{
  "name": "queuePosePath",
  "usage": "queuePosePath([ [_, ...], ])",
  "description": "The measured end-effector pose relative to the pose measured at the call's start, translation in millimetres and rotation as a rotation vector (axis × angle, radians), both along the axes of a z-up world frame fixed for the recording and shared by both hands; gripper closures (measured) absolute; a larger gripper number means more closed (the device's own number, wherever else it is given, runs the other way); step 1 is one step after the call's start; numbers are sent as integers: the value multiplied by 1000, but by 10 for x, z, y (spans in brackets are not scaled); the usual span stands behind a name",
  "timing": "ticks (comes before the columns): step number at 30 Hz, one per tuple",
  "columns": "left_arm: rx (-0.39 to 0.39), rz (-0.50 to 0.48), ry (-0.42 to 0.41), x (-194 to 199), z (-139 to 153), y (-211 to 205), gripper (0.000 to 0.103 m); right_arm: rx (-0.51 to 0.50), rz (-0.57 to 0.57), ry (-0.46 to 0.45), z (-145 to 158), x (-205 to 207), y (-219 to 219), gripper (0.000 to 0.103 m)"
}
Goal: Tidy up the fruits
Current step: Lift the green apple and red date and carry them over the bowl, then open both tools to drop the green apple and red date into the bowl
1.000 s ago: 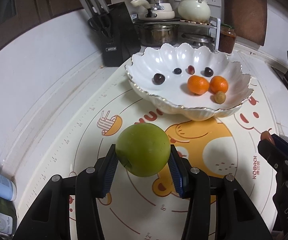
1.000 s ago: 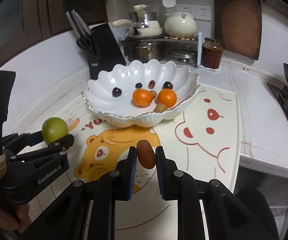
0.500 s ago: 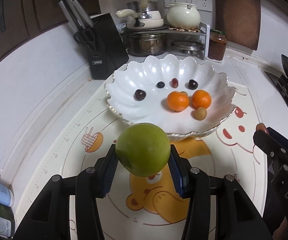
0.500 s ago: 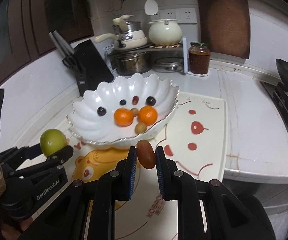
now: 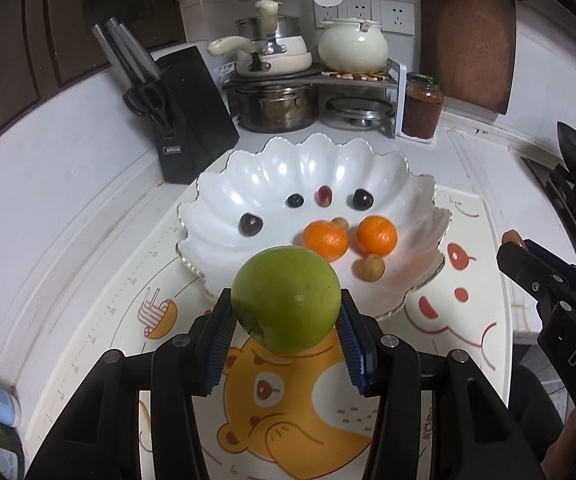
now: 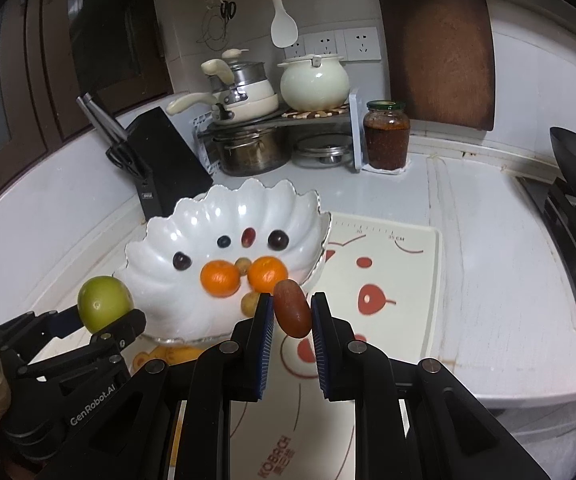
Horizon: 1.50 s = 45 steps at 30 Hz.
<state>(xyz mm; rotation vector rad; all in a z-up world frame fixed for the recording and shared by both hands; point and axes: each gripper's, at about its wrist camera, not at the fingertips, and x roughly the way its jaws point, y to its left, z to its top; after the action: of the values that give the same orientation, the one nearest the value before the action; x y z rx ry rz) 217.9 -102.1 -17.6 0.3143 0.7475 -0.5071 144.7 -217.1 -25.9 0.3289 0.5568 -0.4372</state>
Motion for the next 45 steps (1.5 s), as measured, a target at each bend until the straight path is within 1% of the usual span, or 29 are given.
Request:
queuePosePath([
  [8,-20,4,-6,113,79,-147,55,-18,26,-11,118,160,-172,83],
  [22,-48,48,-20,496,184,-320,55,-73,73,-16,250,545,-392,83],
  [26,-47,69,-14,593,146,-366,55,-79,98,-3,218,696,-474,83],
  [32,-38,98,7,753,-3,-406,55,-81,151,50,86,927,-553,83],
  [40,-18,109,29,878,-171,-431,55,-82,213,103,-63,1151,-565,83],
  [45,-11,109,52,904,-248,-436,54,-81,237,127,-122,1215,-550,82],
])
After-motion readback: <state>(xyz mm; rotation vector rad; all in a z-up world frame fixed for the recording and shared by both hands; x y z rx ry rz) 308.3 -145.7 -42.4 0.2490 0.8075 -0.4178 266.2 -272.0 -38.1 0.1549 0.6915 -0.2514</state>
